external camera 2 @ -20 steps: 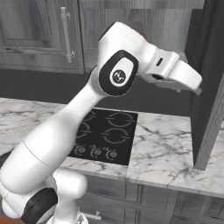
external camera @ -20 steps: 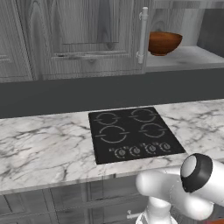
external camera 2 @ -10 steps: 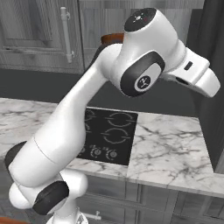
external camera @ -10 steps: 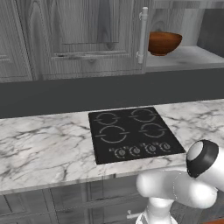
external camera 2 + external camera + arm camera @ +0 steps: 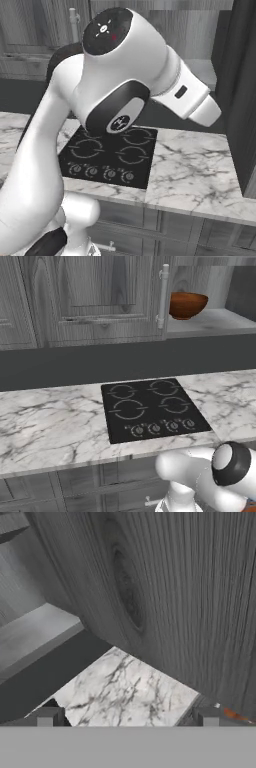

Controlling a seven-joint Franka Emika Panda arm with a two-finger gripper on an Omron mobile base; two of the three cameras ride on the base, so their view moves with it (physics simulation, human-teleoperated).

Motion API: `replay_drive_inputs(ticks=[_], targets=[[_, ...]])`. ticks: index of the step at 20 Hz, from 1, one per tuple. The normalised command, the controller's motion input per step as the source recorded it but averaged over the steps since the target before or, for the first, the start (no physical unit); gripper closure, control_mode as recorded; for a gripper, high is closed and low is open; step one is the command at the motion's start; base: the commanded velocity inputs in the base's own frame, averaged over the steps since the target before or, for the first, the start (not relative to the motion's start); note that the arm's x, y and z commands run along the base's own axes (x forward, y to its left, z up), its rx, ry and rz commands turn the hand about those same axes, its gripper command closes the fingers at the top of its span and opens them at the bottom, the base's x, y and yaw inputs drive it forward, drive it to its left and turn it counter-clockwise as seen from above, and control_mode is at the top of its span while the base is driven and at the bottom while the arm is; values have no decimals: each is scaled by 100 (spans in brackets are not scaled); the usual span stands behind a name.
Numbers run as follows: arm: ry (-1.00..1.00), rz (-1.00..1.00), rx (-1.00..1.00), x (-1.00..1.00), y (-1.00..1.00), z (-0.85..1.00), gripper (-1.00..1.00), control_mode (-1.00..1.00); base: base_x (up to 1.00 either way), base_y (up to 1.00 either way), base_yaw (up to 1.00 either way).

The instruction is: Move the bowls from the cabinet to the plates on the dining table.

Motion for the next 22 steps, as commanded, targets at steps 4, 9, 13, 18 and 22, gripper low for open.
replay_drive_inputs(ticks=[4, 9, 13, 18, 22], targets=[[-16, 3, -1, -34, 100, 0, -100, -100, 0, 0, 0], [-3, 7, 0, -16, 100, 2, -100, -100, 0, 0, 0], [0, 17, -4, -20, 100, 14, -100, -100, 0, 0, 0], [1, 20, -8, -27, 100, 16, -100, -100, 0, 0, 0], [4, 21, -7, -15, 98, 25, -100, -100, 0, 0, 0]])
